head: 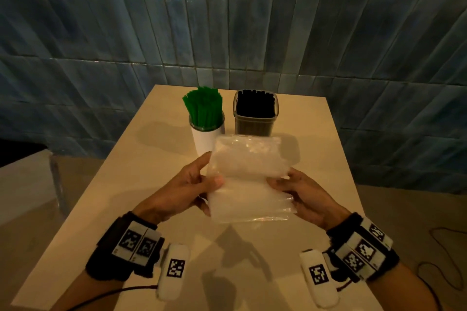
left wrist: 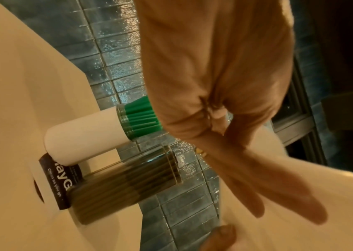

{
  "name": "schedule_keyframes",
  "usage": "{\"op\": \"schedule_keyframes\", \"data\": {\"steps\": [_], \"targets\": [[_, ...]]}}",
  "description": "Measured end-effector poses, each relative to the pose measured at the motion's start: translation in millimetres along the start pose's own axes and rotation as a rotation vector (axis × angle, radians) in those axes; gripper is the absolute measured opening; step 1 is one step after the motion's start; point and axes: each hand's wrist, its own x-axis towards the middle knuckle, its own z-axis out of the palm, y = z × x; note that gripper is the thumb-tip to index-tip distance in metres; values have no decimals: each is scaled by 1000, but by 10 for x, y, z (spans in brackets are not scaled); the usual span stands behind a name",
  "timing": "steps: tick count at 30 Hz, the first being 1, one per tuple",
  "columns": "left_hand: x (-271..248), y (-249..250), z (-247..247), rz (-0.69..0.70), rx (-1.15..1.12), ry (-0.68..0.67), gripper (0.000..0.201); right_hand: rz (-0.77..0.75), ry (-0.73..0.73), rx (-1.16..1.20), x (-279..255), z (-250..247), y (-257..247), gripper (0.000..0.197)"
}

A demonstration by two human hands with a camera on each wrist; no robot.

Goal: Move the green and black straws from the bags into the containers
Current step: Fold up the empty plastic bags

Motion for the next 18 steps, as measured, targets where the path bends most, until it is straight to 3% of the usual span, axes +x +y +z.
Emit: {"op": "schedule_keyframes", "data": {"steps": [2,5,6,8,10,13,15,18], "targets": [[-21,6,-21,-4,-67,12,26,-39,24,-36,13,84,10,24],[-92,-12,-142,-77,-232,-3,18,-226,111,-157,55,177,21,37],[-109,-27,-211,-89,-337,-19,27,-323,150,-223,67,192,32,39],[-131,-64,-304,-123,-472,11,62,-502,227,-352,94,221,85,53],[-150,-109,-288,-213,-351,68,65,-624,255,-422,108,274,175,69],[-152,-210,-198,-218,-9,89,53,-692,277,-546,119,398,331,68],[-143,-270,-239,-160,92,170,48,-639,246,-567,101,447,381,56],[-172,-300,-350,-43,266,263,39,-454,99,-364,16,503,393,38]]}}
